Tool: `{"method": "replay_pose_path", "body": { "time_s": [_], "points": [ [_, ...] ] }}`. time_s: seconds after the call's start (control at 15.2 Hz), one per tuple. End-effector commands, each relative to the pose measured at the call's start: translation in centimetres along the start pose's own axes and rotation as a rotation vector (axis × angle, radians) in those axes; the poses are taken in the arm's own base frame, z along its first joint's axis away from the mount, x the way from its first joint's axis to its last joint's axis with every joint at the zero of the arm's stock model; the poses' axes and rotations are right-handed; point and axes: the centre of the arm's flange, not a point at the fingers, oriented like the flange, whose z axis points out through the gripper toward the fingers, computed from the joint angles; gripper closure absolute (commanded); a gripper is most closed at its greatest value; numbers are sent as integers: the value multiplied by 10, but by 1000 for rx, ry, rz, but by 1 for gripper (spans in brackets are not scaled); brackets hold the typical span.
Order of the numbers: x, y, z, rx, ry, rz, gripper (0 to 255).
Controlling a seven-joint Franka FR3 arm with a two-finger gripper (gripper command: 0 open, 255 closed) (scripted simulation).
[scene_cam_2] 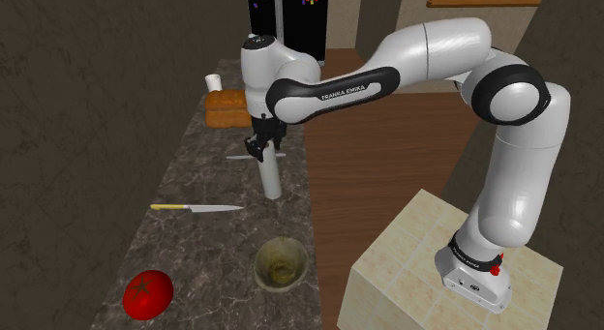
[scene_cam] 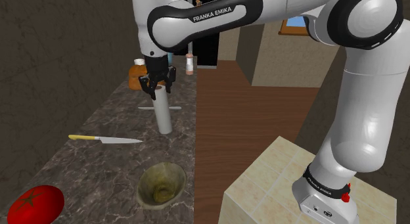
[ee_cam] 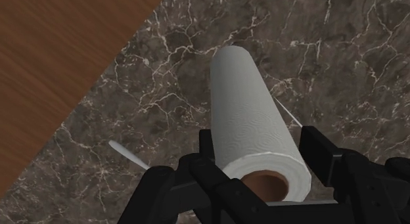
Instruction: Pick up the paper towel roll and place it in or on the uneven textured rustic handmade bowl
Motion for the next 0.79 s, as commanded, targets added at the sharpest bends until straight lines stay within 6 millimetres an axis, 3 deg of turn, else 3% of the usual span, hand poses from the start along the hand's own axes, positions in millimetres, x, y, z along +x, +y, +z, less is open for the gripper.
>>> {"method": "replay_pose_path", "body": {
  "time_s": [0.0,0.73],
  "points": [
    [1,1,-10,0,0,0,255],
    [8,5,-68,0,0,0,255]
  ]
}}
